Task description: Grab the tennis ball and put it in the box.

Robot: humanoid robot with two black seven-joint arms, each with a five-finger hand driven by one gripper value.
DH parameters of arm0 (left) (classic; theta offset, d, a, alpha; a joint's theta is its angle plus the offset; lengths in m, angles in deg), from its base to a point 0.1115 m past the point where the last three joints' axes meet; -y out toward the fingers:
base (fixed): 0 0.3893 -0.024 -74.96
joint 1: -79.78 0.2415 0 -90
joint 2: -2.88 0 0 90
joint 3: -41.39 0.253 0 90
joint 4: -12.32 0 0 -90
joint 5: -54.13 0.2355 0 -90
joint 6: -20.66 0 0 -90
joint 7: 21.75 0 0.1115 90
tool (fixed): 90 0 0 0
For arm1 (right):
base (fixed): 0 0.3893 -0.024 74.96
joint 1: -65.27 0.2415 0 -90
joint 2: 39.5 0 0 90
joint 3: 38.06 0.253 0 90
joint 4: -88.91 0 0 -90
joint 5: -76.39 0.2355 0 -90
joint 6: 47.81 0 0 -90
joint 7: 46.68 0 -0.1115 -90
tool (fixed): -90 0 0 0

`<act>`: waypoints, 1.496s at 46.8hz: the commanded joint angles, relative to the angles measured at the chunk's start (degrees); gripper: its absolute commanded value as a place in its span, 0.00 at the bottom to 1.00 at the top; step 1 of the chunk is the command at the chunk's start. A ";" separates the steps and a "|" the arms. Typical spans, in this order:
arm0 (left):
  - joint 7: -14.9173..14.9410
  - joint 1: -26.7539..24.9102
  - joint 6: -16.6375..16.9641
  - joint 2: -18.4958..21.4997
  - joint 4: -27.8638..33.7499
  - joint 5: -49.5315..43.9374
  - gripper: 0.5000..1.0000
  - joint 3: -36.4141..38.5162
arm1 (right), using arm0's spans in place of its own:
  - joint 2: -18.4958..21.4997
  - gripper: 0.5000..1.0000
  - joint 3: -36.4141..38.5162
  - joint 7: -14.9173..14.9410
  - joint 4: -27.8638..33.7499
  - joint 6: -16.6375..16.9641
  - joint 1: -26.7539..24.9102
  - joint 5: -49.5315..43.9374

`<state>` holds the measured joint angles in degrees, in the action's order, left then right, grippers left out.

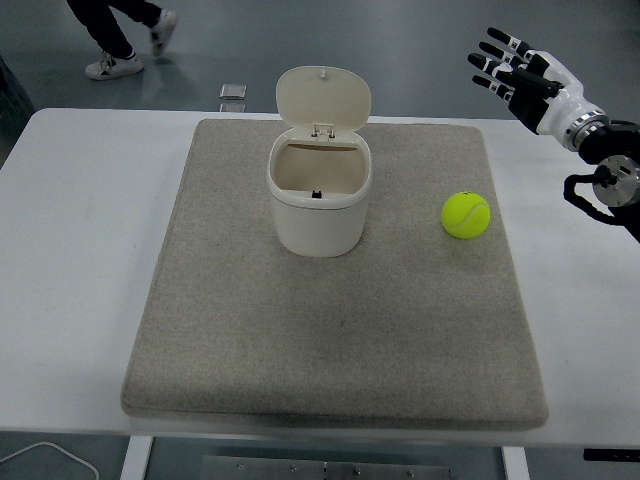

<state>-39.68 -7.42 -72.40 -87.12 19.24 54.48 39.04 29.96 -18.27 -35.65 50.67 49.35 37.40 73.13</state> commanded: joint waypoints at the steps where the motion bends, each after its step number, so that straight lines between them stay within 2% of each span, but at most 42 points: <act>1: 0.00 0.01 0.08 0.00 -0.07 0.00 0.98 0.06 | -0.38 0.86 0.07 2.14 -0.09 0.05 0.09 -3.50; 4: 0.00 0.01 -0.01 0.00 -0.07 0.00 0.98 -0.03 | -0.74 0.85 -0.10 3.29 -0.17 0.05 0.18 -5.26; 15: 0.00 0.01 -0.01 0.00 0.02 0.00 0.98 -0.03 | -1.09 0.85 -0.19 3.38 -0.53 0.40 0.18 -10.45; 25: 0.00 0.01 -0.01 0.00 0.02 0.00 0.98 -0.03 | -2.85 0.85 -0.28 3.55 -0.88 3.65 0.00 -14.14; 37: 0.00 0.01 -0.01 0.00 0.02 0.00 0.98 -0.03 | -5.22 0.85 -0.28 3.73 -0.96 7.25 0.27 -26.26; 52: 0.00 0.01 -0.01 0.00 0.02 -0.08 0.98 -0.03 | -11.37 0.84 -0.37 8.21 -7.82 11.82 1.67 -41.73; 63: 0.00 0.01 -0.01 0.00 0.02 0.00 0.98 0.06 | -13.39 0.84 -2.73 12.86 -12.12 11.74 1.50 -54.83; 70: 0.00 0.01 -0.01 0.00 -0.07 0.00 0.98 -0.03 | -16.73 0.84 -6.16 15.06 -15.55 10.77 1.59 -59.49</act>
<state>-39.68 -7.41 -72.40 -87.12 19.24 54.45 39.05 14.66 -23.19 -21.40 36.23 60.59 39.00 15.91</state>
